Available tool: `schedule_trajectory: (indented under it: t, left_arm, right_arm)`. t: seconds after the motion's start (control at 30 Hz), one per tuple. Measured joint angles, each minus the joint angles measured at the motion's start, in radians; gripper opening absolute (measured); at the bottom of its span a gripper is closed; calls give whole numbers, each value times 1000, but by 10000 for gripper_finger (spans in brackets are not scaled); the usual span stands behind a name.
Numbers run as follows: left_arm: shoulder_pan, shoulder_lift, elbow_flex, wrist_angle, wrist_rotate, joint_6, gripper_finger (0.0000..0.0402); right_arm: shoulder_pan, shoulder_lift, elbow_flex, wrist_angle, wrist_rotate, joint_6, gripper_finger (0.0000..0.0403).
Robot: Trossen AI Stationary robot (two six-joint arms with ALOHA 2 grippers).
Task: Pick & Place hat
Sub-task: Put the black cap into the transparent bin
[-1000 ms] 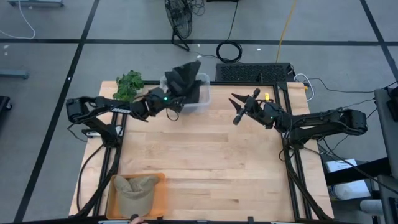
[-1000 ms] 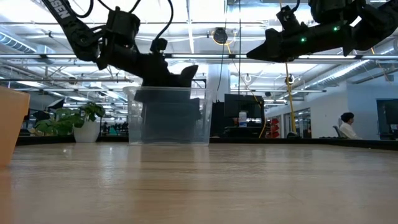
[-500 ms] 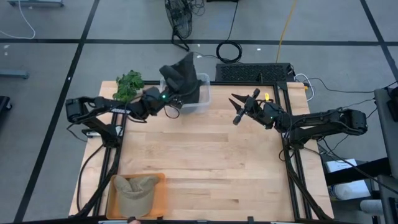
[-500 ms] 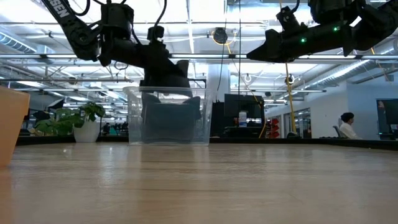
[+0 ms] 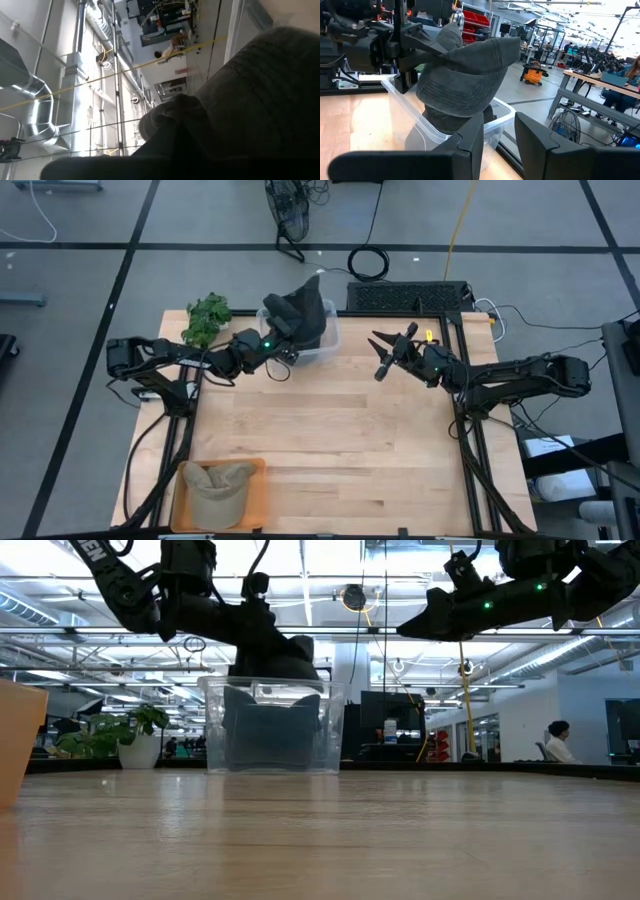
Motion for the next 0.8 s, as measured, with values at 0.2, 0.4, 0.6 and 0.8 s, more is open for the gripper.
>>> schedule_trajectory:
  t: [0.2, 0.4, 0.6, 0.8]
  left_arm:
    - [2, 0, 0, 10, -30, 35, 39]
    - [13, -13, 1, 4, -33, 18, 39]
    - [10, -34, 2, -112, -15, 2, 47]
    - [10, -35, 2, -162, -24, -127, 106]
  right_arm:
    - [0, 0, 0, 0, 0, 0, 89]
    - [0, 0, 0, 0, 0, 0, 89]
    - [0, 0, 0, -1, 0, 0, 89]
    - [0, 0, 0, -1, 0, 0, 89]
